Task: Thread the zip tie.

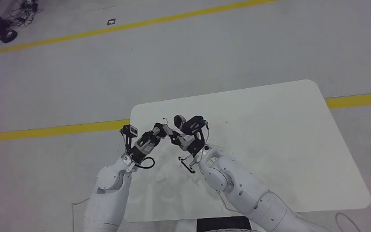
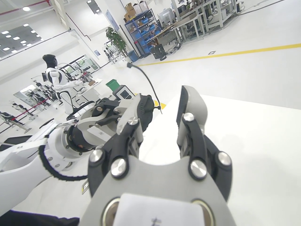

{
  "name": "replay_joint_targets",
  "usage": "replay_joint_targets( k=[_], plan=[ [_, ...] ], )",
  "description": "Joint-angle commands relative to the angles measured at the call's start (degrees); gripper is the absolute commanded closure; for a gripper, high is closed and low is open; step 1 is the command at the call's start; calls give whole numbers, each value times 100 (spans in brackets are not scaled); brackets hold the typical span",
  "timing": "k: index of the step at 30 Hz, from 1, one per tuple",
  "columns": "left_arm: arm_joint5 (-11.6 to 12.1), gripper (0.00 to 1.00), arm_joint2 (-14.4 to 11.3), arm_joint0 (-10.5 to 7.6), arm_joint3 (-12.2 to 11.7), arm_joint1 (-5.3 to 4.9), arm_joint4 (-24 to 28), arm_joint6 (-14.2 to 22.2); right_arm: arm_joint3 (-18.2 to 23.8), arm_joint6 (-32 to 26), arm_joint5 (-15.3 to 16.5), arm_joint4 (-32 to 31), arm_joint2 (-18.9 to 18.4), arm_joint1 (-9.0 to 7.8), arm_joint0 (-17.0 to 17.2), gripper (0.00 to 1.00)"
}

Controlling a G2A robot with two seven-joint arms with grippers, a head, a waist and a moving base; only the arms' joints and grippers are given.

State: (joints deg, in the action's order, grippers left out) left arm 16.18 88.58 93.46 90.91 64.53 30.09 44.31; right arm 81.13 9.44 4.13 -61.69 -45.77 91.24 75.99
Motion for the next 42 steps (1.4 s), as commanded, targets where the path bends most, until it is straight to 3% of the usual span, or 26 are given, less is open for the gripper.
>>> replay_joint_targets(
  k=[1,8,14,17,25,29,32,38,42],
  plan=[
    [0,100,0,0,0,0,0,0,39,18,-39,-48,-29,-8,18,0],
    [0,100,0,0,0,0,0,0,160,142,-176,-355,-248,-76,138,0],
    [0,100,0,0,0,0,0,0,122,314,-731,-1090,-381,-130,197,0],
    [-184,100,-27,-31,69,4,225,-33,71,382,-948,-1214,-405,-126,203,0],
    [-1198,100,184,-23,159,-24,1760,619,-204,385,-1542,-1765,-383,-98,79,0],
    [-1559,100,264,-58,83,-39,2231,879,-365,418,-1697,-1949,-358,-82,32,0],
    [-1592,100,304,-123,82,-69,2066,1092,-403,412,-1706,-2014,-354,-84,22,0],
    [-1628,100,284,-128,87,-64,2118,1036,-403,412,-1706,-2014,-354,-84,22,0],
    [-2056,100,214,-165,40,-52,2528,869,-380,560,-1481,-2120,-350,-102,48,0]
  ],
)
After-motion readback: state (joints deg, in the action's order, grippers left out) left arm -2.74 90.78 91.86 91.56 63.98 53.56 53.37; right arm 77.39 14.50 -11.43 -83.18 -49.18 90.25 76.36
